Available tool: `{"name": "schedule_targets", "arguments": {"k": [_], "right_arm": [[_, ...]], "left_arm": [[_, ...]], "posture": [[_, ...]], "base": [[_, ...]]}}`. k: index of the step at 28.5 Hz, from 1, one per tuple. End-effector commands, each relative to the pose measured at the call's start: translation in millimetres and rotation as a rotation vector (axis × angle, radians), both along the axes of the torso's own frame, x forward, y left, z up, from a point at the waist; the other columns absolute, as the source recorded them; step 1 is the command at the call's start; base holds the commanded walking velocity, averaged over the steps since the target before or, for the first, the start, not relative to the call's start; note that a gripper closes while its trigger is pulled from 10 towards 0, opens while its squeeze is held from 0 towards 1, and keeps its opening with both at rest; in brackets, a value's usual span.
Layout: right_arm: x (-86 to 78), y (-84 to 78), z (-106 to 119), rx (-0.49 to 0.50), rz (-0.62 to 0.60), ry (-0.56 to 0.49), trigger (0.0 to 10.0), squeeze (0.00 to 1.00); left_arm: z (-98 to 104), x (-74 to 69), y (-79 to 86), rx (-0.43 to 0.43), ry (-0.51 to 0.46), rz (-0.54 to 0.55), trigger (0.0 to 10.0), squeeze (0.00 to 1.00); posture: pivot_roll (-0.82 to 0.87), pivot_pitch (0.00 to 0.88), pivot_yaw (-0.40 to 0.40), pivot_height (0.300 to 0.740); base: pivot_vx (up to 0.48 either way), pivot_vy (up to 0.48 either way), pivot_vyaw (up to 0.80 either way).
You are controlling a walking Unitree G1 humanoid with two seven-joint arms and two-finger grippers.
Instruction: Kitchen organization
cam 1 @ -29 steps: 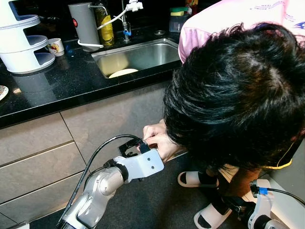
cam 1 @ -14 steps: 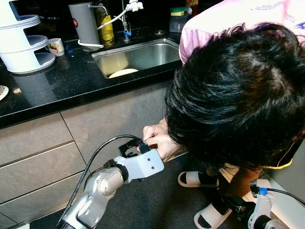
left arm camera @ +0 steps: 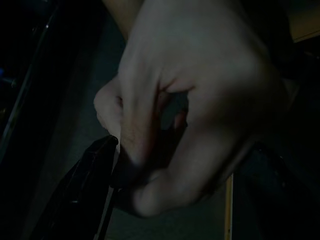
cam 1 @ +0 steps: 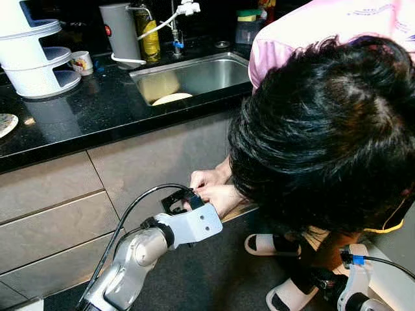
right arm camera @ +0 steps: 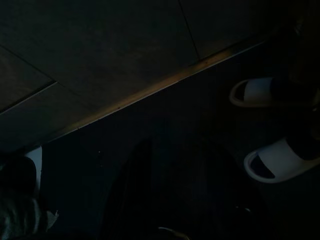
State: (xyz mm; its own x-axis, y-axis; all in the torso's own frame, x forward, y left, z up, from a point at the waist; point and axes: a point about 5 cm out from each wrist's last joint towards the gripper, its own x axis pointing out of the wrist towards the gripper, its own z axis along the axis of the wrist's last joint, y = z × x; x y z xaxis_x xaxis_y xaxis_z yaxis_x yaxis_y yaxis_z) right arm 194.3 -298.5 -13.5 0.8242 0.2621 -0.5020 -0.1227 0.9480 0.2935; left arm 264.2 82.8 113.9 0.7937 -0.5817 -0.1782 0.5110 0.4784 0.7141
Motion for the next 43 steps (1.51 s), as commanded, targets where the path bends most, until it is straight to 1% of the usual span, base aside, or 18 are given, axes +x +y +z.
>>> {"name": "schedule_targets", "arguments": {"k": [1,6,13,16,23,25,30,43], "right_arm": [[0.4,4.4,-1.5,0.003,0.012,-0.004,10.0,0.0],[0.6,3.5,-0.9,0.003,0.011,-0.005,10.0,0.0],[1.7,-1.0,1.0,-0.001,0.01,0.004,10.0,0.0],[2.0,-2.2,1.3,0.001,0.012,0.009,10.0,0.0],[3.2,-1.7,1.6,0.003,0.013,0.011,10.0,0.0],[3.5,-0.6,1.4,0.004,0.012,0.006,10.0,0.0],[3.5,1.2,1.0,0.008,0.015,0.002,10.0,0.0],[3.2,0.6,1.6,0.012,0.017,0.004,10.0,0.0]], "left_arm": [[-2.5,-0.7,3.1,0.022,0.007,-0.002,10.0,0.0],[-1.7,-0.6,2.3,0.022,0.006,-0.003,10.0,0.0],[-1.2,1.1,-2.6,0.019,0.006,-0.003,10.0,0.0],[-1.0,1.7,-4.2,0.018,0.005,-0.003,10.0,0.0],[-0.8,2.8,-4.6,0.022,0.006,-0.003,10.0,0.0],[-0.7,2.8,-3.4,0.023,0.006,-0.003,10.0,0.0],[0.0,2.6,-1.7,0.027,0.006,-0.003,10.0,0.0],[2.0,2.2,-1.3,0.025,0.004,-0.003,10.0,0.0]], "posture": [[0.01,0.0,0.024,0.74],[0.0,0.0,0.021,0.74],[-0.03,0.0,-0.014,0.74],[-0.03,0.0,-0.017,0.74],[-0.05,0.0,-0.004,0.74],[-0.06,0.0,0.014,0.74],[-0.07,0.0,0.03,0.74],[-0.07,0.0,0.036,0.74]], "base": [[0.0,0.0,0.0],[0.0,0.0,0.0],[0.0,0.0,0.0],[0.0,0.0,0.0],[0.0,0.0,0.0],[0.0,0.0,0.0],[0.0,0.0,0.0],[0.0,0.0,0.0]]}}
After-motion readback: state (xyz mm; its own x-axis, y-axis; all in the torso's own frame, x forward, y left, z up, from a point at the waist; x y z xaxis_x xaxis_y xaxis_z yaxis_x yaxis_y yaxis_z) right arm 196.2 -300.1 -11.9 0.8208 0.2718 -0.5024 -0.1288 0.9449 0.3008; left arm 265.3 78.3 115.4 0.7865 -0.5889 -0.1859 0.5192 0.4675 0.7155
